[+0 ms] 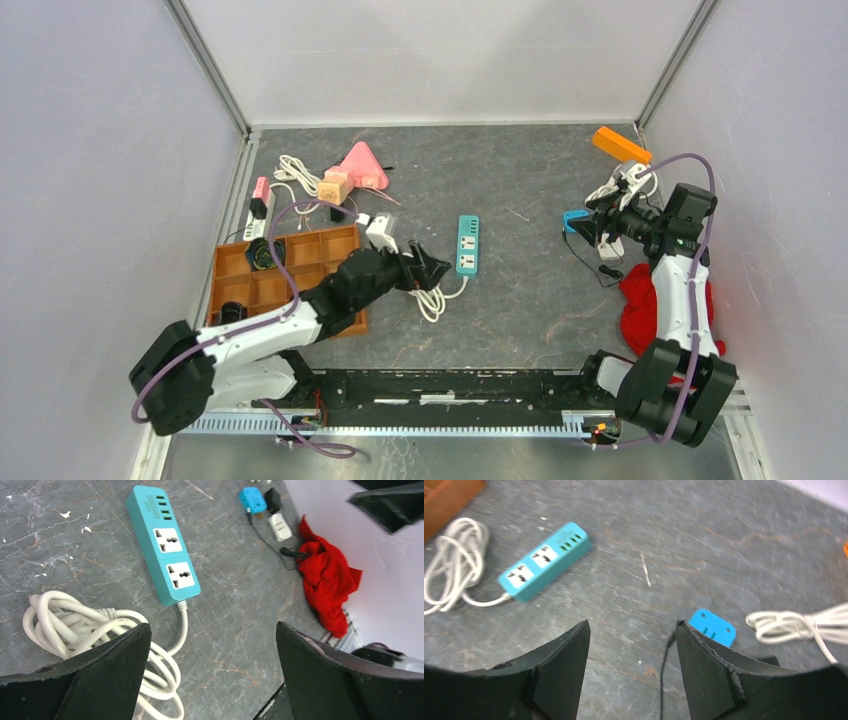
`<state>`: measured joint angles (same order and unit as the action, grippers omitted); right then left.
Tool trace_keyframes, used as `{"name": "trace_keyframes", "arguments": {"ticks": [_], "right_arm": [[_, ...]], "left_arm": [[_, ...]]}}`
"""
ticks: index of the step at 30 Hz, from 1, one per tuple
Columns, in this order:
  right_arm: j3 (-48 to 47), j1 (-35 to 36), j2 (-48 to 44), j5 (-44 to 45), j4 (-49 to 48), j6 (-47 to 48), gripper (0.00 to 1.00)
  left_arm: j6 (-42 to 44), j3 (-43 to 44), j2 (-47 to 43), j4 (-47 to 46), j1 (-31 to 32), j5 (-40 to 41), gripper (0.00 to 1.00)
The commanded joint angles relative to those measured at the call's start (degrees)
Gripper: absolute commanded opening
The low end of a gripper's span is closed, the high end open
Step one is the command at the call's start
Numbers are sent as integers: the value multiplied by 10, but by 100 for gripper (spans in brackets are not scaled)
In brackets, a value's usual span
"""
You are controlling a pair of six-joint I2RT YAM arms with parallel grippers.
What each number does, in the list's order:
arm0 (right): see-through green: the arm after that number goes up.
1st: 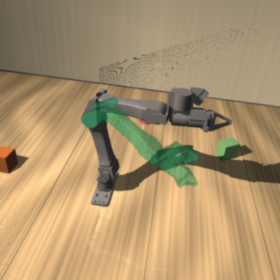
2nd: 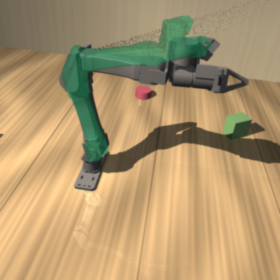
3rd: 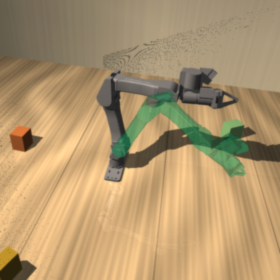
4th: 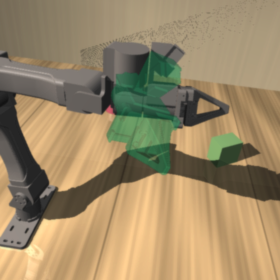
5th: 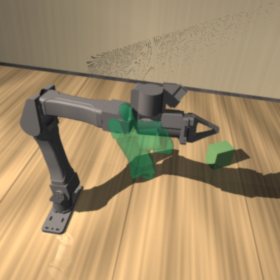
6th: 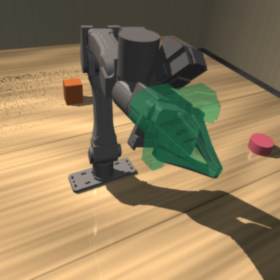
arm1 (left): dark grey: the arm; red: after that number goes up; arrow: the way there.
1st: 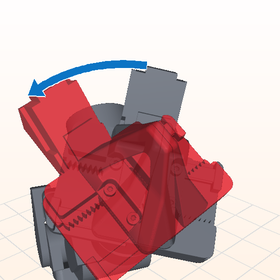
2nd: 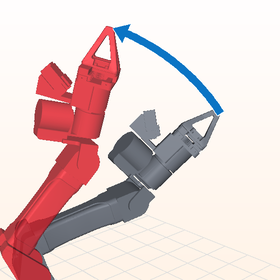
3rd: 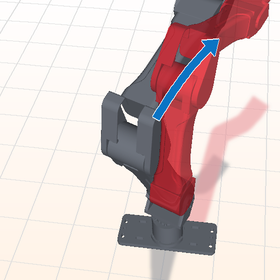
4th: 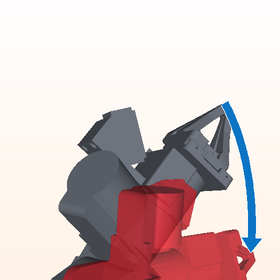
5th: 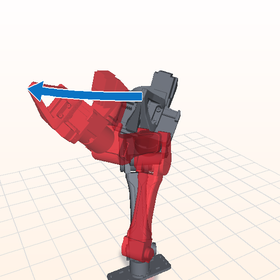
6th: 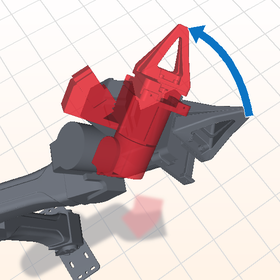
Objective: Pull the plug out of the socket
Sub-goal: Place the plug at the center of the board, then pick up the socket from the center of the board.
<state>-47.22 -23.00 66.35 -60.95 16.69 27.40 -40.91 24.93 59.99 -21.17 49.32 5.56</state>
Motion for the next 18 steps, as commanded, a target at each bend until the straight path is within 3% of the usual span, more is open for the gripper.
{"name": "trace_keyframes", "arguments": {"ticks": [1,11,18], "right_arm": [[5,-2,-44,-93,-5,24,71],[12,-2,-54,-102,-12,25,71],[12,-2,-38,-105,0,45,71]], "left_arm": [[25,86,83,46,-2,26,100],[53,365,329,261,-2,116,100],[94,485,450,320,9,122,100]]}}
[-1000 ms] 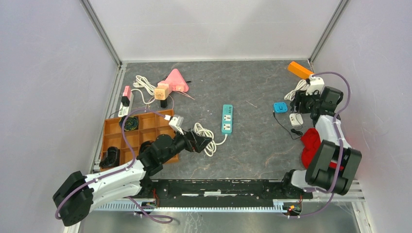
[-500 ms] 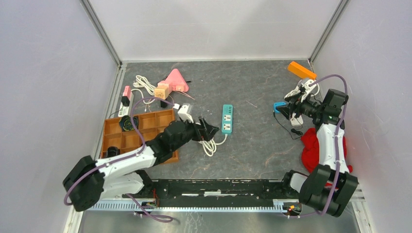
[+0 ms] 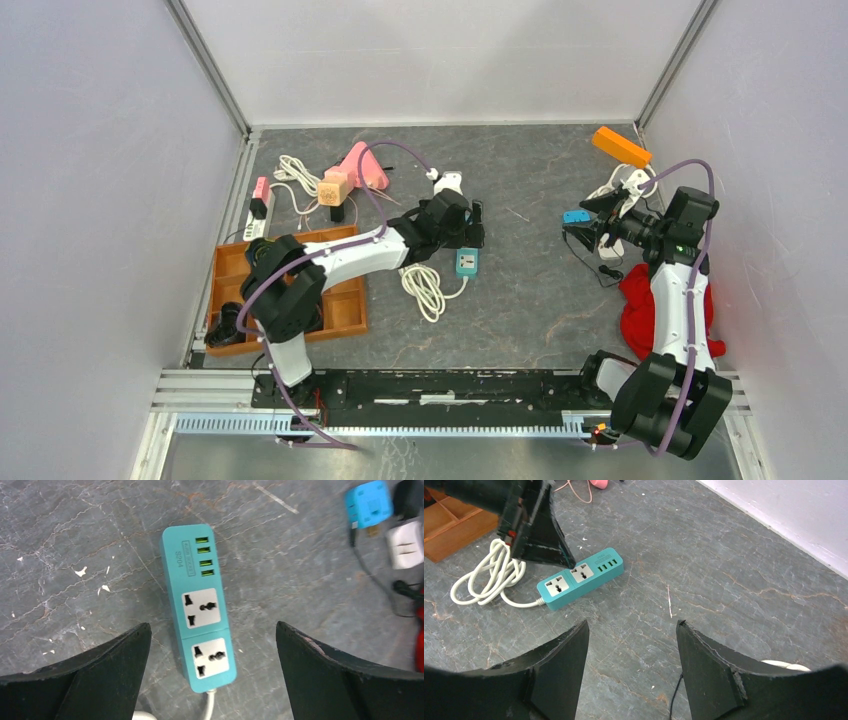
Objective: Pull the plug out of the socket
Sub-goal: Pick up the socket from the center of the board.
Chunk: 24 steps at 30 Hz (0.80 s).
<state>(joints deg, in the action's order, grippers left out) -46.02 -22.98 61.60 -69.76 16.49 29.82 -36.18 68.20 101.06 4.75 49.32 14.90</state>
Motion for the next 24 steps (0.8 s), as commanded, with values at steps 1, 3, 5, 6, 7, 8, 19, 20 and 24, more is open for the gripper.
{"name": "trace_keyframes", "arguments": {"ticks": [1,3,5,6,7,8,19,20,24], "right_arm": [[-1,-2,13,-18,6,24,71],[-3,-2,18,-20,16,34,71],[-2,-2,20,-20,21,38,71],[-3,-2,20,-22,25,44,71],[-3,-2,20,-22,29,49,71],[-1,-2,19,-23,30,52,71],[0,-1,58,-47,48,73,70],[-1,-1,63,-44,51,77,70],[-2,0,75,-35,56,81,69]], "left_arm": [[50,66,50,73,11,37,100],[57,95,75,99,21,59,100],[64,118,96,116,30,74,100],[67,126,105,122,33,74,100],[67,138,115,128,36,74,100],[66,146,123,138,39,76,100],[38,146,118,153,57,115,100],[36,136,110,143,58,116,100],[51,95,82,103,59,103,100]]}}
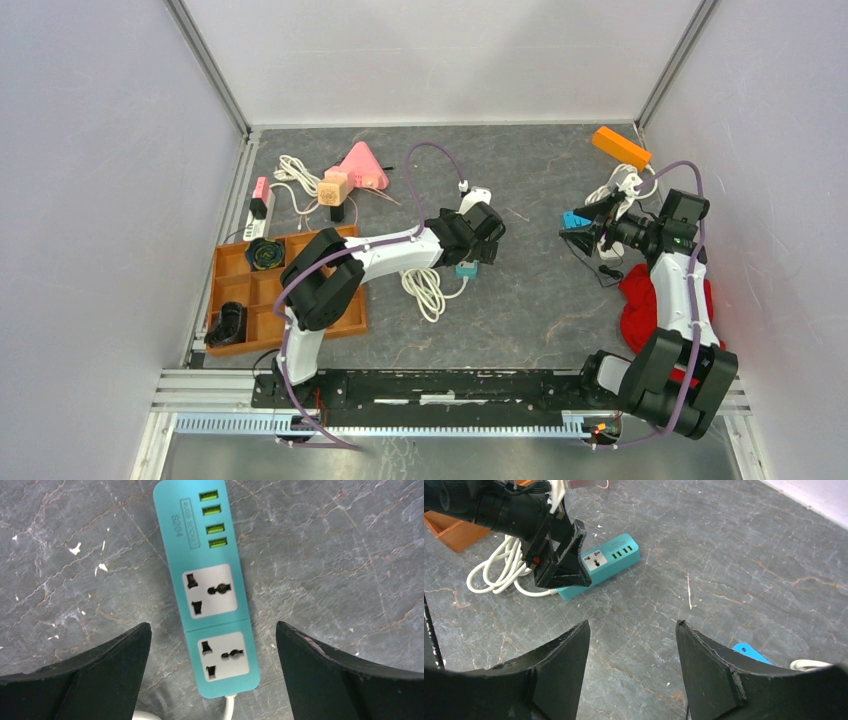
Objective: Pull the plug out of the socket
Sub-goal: Pick up the socket from the center of the board.
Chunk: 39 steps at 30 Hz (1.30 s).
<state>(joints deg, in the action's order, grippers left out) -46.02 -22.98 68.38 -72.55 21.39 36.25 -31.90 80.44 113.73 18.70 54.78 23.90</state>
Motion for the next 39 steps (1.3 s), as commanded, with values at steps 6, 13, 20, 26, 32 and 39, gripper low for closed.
{"name": "trace_keyframes", "arguments": {"ticks": [6,13,20,26,32,39], "right_arm": [[0,5,17,-1,5,20,69],[-13,31,31,12,35,52,69],[-23,38,39,14,62,79,70],[-28,43,43,14,75,93,69],[-34,45,50,13,91,108,69],[-37,45,56,14,102,117,69]], "left_arm": [[39,-59,-61,-69,4,-39,97],[32,-47,-56,-60,4,-36,93],[6,76,35,78,21,47,94],[-10,94,66,89,27,69,90],[-15,86,72,89,26,90,79],[-25,79,80,88,26,77,61]]}}
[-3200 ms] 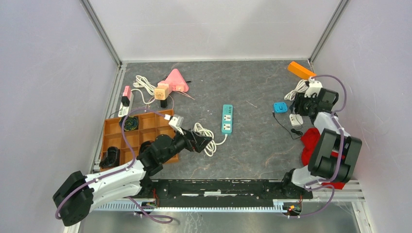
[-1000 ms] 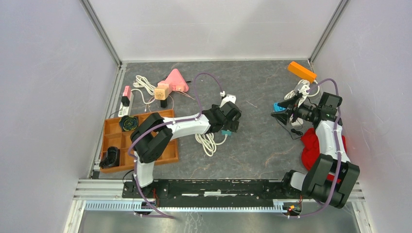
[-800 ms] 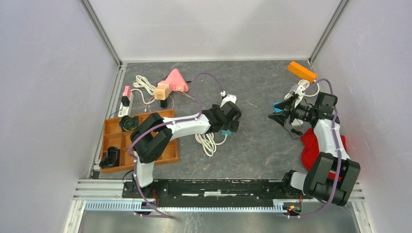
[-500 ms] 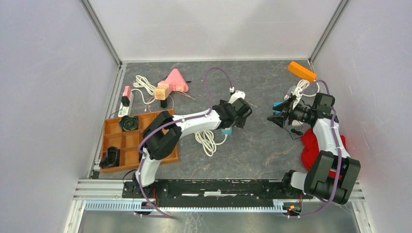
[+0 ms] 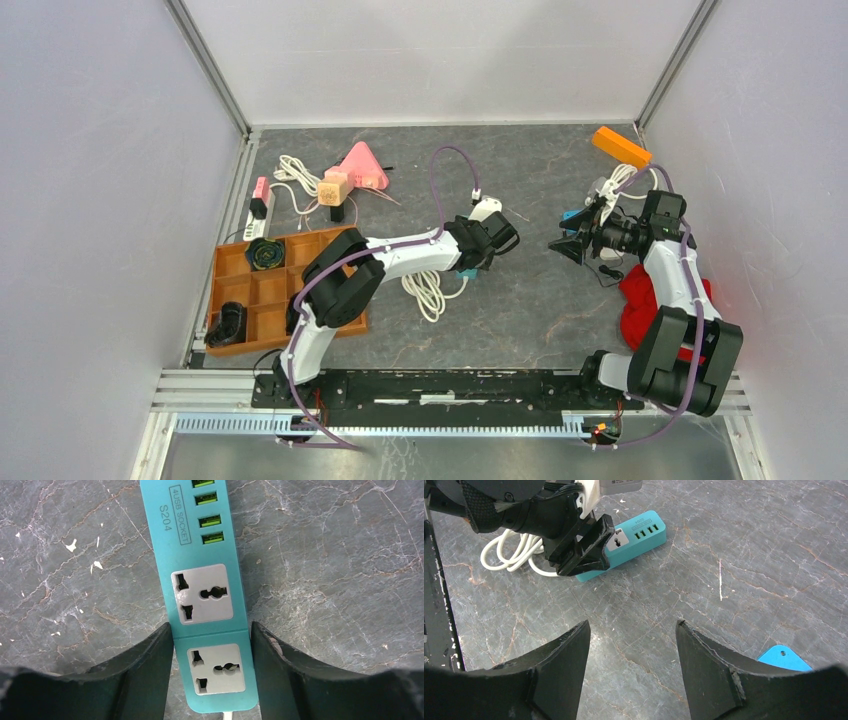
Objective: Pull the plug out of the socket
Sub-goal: Pick up the socket from the center of the board.
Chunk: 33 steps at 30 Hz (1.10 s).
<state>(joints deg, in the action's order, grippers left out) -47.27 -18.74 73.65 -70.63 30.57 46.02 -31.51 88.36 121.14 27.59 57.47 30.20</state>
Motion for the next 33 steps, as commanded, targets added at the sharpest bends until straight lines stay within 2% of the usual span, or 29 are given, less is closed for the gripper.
{"name": "trace_keyframes", "arguments": {"ticks": [1,3,5,9,12,17,19,21,23,27,33], "right_arm": [[-26,2,5,-5,11,20,69],[-26,3,5,-5,11,20,69],[-25,4,6,-6,11,20,69],[-24,5,11,-15,12,17,69],[-24,9,18,-27,16,16,69],[-34,17,45,-64,49,30,69],[-48,23,66,-87,99,74,69],[-73,27,94,-117,199,160,69],[-115,32,147,-149,404,363,70],[-121,43,198,-168,415,327,70],[-136,73,206,-152,414,311,70]], "left_arm": [[-29,-1,6,-1,-1,12,59],[-27,-3,4,-1,-2,10,55],[-22,-5,-2,-5,-2,5,46],[-4,-40,-45,-55,-3,-11,15],[25,-92,-100,-127,-3,-36,3],[115,-213,-204,-298,-3,-131,2],[141,-256,-229,-348,-3,-156,2],[157,-276,-246,-375,-3,-168,2],[170,-292,-259,-396,-1,-177,2],[190,-321,-281,-447,5,-188,2],[209,-341,-288,-492,21,-183,2]]}}
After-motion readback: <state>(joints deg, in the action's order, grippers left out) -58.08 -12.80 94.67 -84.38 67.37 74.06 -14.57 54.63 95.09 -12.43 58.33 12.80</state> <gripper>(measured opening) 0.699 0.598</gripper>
